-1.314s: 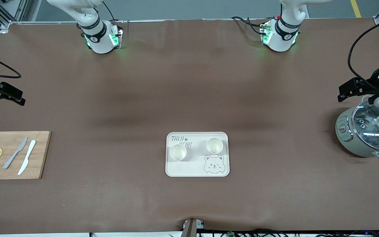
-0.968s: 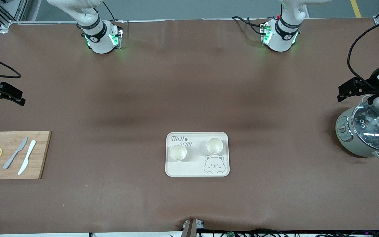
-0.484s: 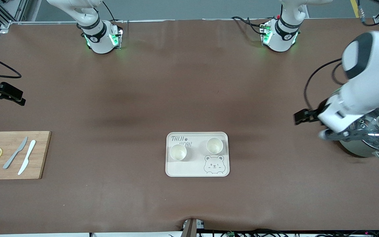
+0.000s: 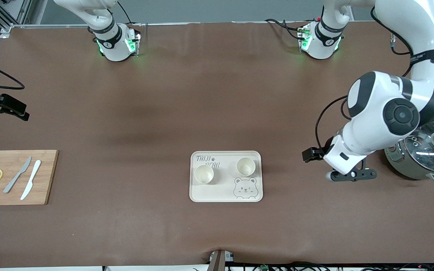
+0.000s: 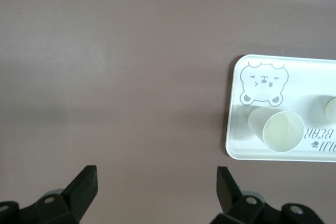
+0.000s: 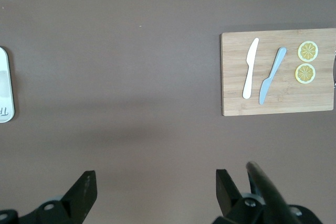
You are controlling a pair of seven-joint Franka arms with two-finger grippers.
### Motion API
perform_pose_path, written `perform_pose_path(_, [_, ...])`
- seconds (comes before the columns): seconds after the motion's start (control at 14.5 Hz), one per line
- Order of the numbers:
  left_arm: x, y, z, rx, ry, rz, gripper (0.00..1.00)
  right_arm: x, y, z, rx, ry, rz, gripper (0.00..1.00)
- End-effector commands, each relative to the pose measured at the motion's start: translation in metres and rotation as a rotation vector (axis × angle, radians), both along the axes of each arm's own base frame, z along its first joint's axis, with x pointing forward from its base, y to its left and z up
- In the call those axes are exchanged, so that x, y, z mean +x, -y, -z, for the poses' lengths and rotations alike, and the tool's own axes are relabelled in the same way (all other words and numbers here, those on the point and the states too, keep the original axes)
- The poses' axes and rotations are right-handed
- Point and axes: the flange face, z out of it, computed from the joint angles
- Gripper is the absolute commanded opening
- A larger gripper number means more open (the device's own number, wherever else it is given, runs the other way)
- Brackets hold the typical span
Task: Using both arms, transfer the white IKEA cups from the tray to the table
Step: 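Reach the left gripper over the white cup on the tray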
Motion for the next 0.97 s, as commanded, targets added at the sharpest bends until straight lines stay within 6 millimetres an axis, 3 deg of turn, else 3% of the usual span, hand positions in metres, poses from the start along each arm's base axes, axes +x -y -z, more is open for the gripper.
perform_pose_path(0.0, [0.002, 0.022, 0.011, 0.02, 0.016, -0.006, 1.0, 0.001, -0.002, -0.004, -0.002, 0.007, 0.02, 1.0])
perform_pose_path(0.14, [0.005, 0.036, 0.017, 0.007, 0.055, -0.055, 1.0, 0.001, -0.002, -0.004, -0.003, 0.007, 0.02, 1.0])
perform_pose_path(0.35, [-0.001, 0.073, 0.049, 0.012, 0.042, -0.059, 1.0, 0.001, -0.004, -0.004, -0.014, 0.007, 0.017, 1.0])
perform_pose_path(0.62, [-0.005, 0.105, 0.07, 0.005, 0.077, -0.098, 1.0, 0.002, -0.004, -0.004, -0.003, 0.01, 0.018, 1.0])
perform_pose_path(0.9, [-0.008, 0.119, 0.078, -0.003, 0.079, -0.119, 1.0, 0.003, -0.012, -0.001, 0.0, 0.007, 0.0, 1.0])
